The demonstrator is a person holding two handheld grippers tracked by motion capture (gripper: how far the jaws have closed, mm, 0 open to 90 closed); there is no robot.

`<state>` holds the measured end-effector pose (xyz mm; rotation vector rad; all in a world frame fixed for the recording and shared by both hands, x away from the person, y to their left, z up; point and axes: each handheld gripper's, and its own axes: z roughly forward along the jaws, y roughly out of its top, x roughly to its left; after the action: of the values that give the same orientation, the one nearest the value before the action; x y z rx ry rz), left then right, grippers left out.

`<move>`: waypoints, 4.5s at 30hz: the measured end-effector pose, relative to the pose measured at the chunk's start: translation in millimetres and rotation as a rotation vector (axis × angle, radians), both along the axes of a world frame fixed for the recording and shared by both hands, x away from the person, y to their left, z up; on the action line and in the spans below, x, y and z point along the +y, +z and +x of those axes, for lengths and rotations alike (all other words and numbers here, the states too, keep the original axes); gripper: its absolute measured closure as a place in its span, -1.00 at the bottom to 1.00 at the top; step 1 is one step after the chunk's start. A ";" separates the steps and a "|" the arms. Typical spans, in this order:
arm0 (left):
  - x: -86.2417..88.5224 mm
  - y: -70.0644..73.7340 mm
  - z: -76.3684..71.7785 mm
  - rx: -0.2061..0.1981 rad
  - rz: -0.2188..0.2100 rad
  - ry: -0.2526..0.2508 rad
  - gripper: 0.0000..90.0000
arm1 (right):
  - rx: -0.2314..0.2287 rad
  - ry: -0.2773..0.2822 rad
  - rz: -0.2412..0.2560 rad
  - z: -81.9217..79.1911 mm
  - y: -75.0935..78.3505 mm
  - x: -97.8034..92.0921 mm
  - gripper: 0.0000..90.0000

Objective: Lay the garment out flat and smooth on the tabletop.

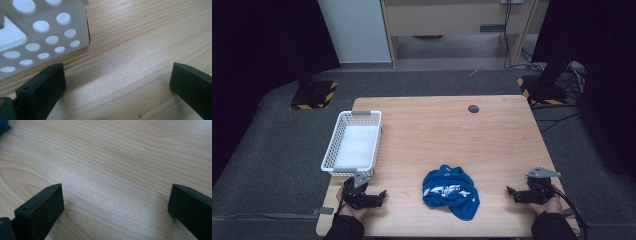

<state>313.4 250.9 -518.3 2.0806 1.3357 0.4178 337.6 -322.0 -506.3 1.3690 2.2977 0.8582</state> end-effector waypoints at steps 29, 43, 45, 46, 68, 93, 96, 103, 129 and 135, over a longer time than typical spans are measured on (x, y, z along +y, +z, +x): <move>-7.8 29.5 -4.6 0.035 -0.027 0.080 -0.85 | -0.024 -0.071 0.091 -2.6 25.3 9.2 -0.85; -19.5 42.1 -9.5 0.011 -0.083 0.016 -0.89 | -0.055 -0.087 0.138 -4.3 38.7 16.4 -0.83; -23.4 44.6 -9.3 0.006 -0.096 0.006 -0.89 | -0.060 -0.083 0.140 -3.6 41.0 18.1 -0.82; -25.7 46.2 -9.4 0.002 -0.102 0.001 -0.89 | -0.065 -0.081 0.142 -3.5 42.4 19.1 -0.81; -57.6 63.4 13.7 -0.042 -0.224 -0.066 -0.88 | -0.097 -0.014 0.238 9.9 61.7 43.8 -0.61; -112.8 52.2 44.1 -0.002 -0.285 -0.179 -0.74 | -0.049 0.126 0.285 28.9 54.7 100.9 -0.48; -117.0 49.7 46.2 0.012 -0.304 -0.197 -0.69 | -0.030 0.139 0.293 30.3 51.4 107.8 -0.45; -123.9 44.0 48.7 0.028 -0.286 -0.215 -0.60 | 0.013 0.176 0.322 32.3 40.9 122.8 -0.38; -142.4 27.9 49.4 0.117 -0.304 -0.302 0.72 | 0.135 0.260 0.307 30.5 20.2 134.1 0.88; -144.9 34.1 44.5 0.097 -0.296 -0.295 0.85 | 0.102 0.246 0.311 28.2 25.9 133.2 0.90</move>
<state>357.9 106.0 -484.2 2.0217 1.0469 -0.0074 365.8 -188.8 -480.4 1.2884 2.5295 1.2971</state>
